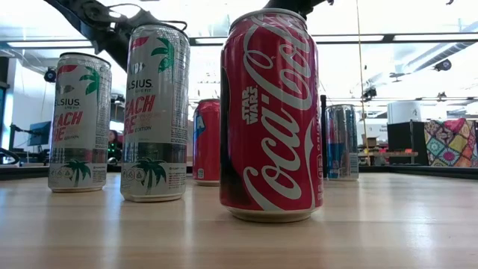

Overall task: Place canned beverage on shelf
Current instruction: Put the bottom right white soda can on the shelf

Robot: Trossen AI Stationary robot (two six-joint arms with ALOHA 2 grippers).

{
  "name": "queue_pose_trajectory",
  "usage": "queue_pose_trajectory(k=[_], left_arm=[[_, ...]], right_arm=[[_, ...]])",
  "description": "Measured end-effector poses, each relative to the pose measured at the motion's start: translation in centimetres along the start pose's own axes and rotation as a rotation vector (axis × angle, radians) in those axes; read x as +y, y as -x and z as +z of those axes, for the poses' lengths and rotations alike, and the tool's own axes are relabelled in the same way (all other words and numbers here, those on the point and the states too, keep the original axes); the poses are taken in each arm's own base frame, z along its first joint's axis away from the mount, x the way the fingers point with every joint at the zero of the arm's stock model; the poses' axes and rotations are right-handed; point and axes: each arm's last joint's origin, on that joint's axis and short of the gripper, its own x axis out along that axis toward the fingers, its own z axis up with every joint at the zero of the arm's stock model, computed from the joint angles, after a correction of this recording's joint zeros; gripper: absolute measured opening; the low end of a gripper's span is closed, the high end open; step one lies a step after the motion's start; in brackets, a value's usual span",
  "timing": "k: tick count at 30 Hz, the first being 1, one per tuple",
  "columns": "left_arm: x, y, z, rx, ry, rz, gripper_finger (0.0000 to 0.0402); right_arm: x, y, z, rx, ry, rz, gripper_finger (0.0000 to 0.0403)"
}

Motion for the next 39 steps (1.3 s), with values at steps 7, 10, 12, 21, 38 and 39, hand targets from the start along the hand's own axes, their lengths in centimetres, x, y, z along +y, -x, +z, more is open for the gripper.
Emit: queue_pose_trajectory(k=[7, 10, 12, 21, 38, 39], left_arm=[[0.2, -0.4, 0.1, 0.005, -0.008, 0.065, 0.0], [0.2, -0.3, 0.2, 0.003, -0.008, 0.066, 0.0], [0.3, -0.2, 0.4, -0.002, -0.008, 0.068, 0.0], [0.8, 0.2, 1.5, -0.043, -0.005, 0.078, 0.0], [1.2, 0.2, 2.0, -0.062, -0.01, 0.093, 0.0], [1.3, 0.3, 2.0, -0.064, -0.004, 0.094, 0.0]], right_arm=[[0.0, 0.0, 0.0, 0.0, 0.0, 0.0, 0.0011], [0.0, 0.0, 0.0, 0.0, 0.0, 0.0, 0.0011], [0.0, 0.0, 0.0, 0.0, 0.001, 0.0, 0.0011], [0.0, 0.0, 0.0, 0.001, 0.003, 0.0, 0.0011], [0.0, 0.0, 0.0, -0.003, 0.01, 0.0, 0.0011], [0.0, 0.0, 0.0, -0.003, 0.01, 0.0, 0.0011]])
